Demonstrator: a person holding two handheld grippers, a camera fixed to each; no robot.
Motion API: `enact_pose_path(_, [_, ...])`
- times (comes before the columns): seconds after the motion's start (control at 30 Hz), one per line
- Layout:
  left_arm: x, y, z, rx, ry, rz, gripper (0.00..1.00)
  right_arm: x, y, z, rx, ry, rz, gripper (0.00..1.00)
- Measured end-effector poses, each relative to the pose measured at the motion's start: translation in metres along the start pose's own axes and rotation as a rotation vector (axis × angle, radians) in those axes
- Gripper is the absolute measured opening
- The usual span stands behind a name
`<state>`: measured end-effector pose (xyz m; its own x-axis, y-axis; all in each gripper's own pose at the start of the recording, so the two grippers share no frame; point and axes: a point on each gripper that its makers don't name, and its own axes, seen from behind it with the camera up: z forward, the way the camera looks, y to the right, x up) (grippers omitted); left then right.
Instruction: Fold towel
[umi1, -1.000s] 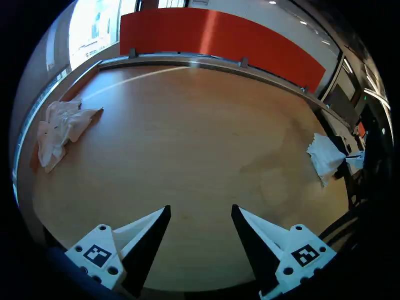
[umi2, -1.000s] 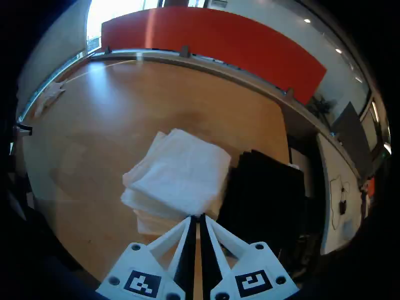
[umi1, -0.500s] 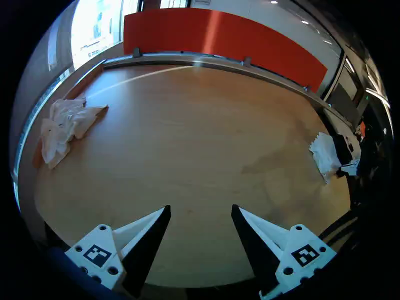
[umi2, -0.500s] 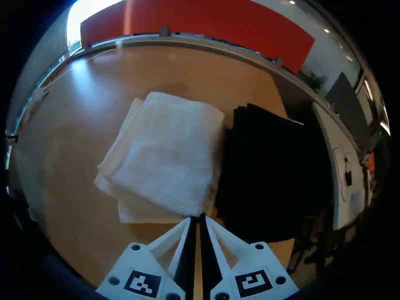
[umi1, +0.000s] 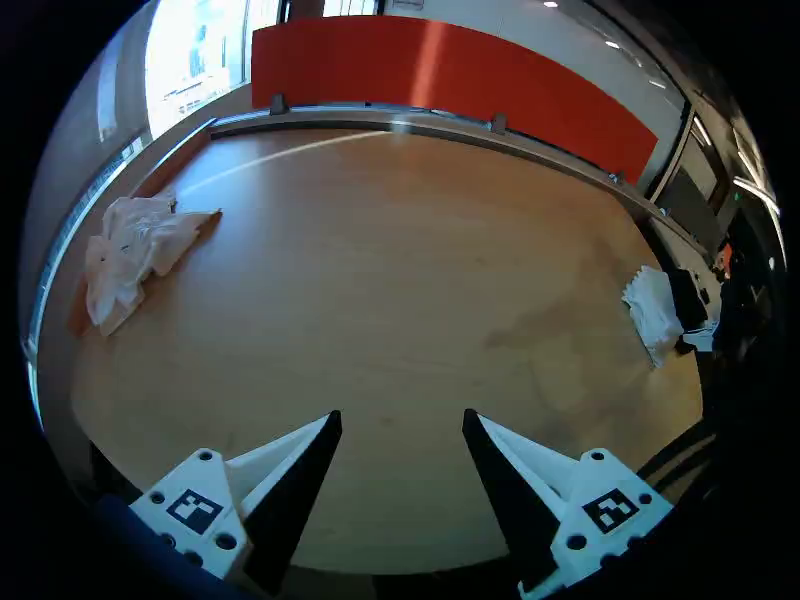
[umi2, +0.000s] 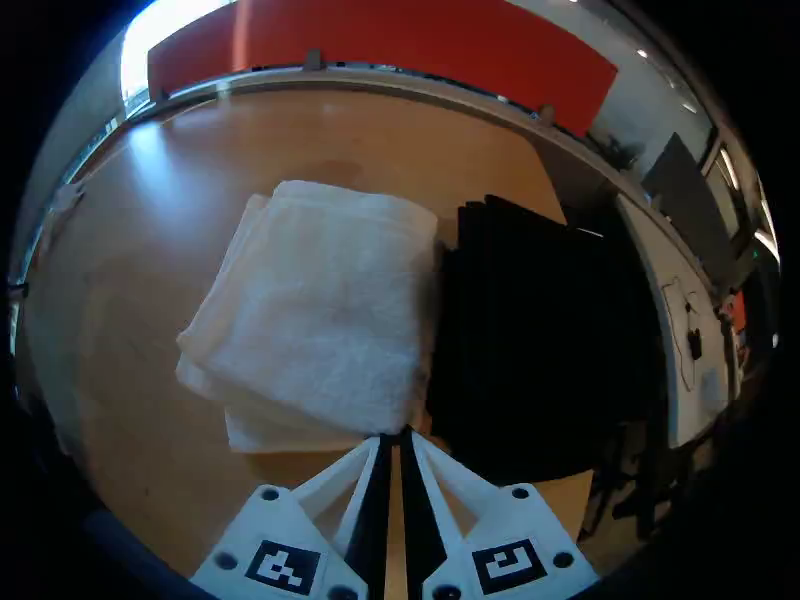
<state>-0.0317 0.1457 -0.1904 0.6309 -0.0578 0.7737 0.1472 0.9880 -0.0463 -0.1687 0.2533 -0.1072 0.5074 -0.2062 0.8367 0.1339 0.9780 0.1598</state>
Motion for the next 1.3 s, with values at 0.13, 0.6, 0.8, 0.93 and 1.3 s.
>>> enact_pose_path(0.13, [-0.001, 0.0, 0.0, 0.0, -0.003, 0.004, 0.89, 0.0, 0.0, 0.003, -0.004, -0.001, 0.014, 0.06])
enact_pose_path(0.6, [0.005, -0.012, -0.003, 0.006, 0.012, -0.008, 0.9, -0.004, 0.001, -0.01, -0.045, 0.042, 0.058, 0.37])
enact_pose_path(0.8, [0.009, -0.02, -0.001, 0.008, 0.023, -0.014, 0.89, -0.004, -0.009, -0.021, -0.045, 0.081, 0.082, 0.68])
enact_pose_path(0.93, [0.015, -0.023, 0.001, 0.001, 0.039, -0.017, 0.89, 0.0, -0.015, -0.027, -0.039, 0.107, 0.102, 0.85])
enact_pose_path(1.3, [0.039, -0.031, 0.002, -0.012, 0.097, -0.012, 0.9, 0.028, -0.031, -0.05, -0.045, 0.216, 0.149, 0.96])
